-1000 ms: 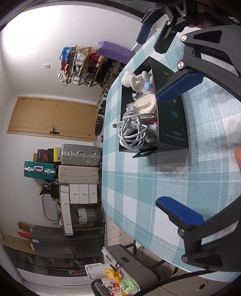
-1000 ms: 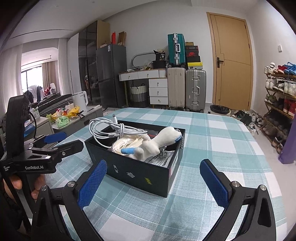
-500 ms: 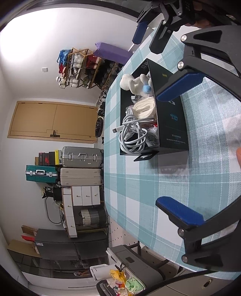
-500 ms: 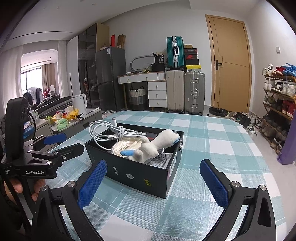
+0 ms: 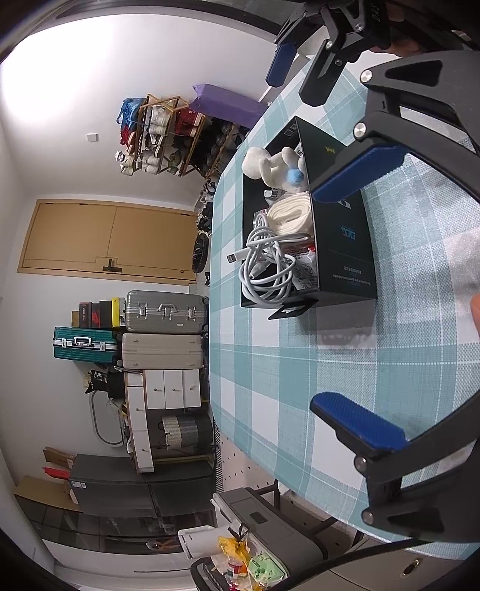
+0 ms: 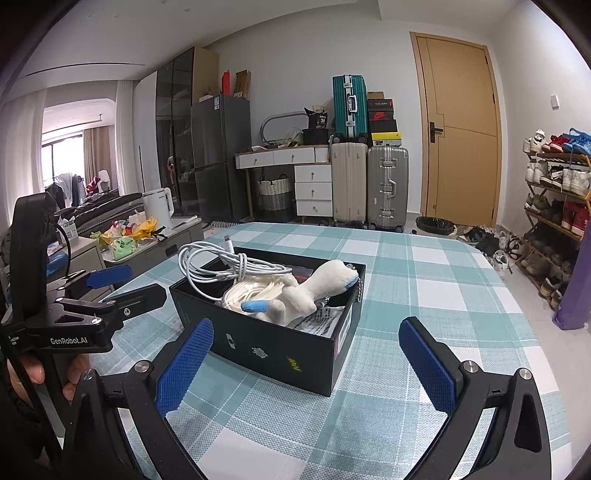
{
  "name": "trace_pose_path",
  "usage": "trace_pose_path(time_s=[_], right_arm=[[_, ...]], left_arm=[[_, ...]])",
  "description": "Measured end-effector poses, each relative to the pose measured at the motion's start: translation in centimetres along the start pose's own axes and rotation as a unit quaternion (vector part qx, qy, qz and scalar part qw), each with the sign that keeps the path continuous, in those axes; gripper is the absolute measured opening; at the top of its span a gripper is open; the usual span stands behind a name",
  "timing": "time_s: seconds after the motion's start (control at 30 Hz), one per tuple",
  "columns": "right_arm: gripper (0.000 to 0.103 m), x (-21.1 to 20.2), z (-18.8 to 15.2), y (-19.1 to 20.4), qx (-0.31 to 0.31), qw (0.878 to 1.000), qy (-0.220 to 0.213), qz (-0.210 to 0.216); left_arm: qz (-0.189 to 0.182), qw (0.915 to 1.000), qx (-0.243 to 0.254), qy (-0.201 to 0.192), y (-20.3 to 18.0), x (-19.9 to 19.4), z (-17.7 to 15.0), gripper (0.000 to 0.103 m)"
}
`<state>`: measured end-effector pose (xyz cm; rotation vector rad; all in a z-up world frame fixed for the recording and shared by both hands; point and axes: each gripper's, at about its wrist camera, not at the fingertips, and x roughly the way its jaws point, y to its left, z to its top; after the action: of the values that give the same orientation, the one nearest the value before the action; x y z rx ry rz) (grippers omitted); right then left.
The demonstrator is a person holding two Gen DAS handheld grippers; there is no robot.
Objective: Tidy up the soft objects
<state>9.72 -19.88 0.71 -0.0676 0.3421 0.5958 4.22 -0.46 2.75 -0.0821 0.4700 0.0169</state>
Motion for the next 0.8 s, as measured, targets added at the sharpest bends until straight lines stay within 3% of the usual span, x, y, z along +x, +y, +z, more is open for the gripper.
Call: trace_pose_path(time_s=[0.8], right_arm=[[0.102, -0.15, 0.3, -0.16, 0.0, 1.0, 0.002, 0.0]], left_arm=[[0.0, 1.0, 0.0, 0.0, 0.13, -0.01, -0.01, 0.103]])
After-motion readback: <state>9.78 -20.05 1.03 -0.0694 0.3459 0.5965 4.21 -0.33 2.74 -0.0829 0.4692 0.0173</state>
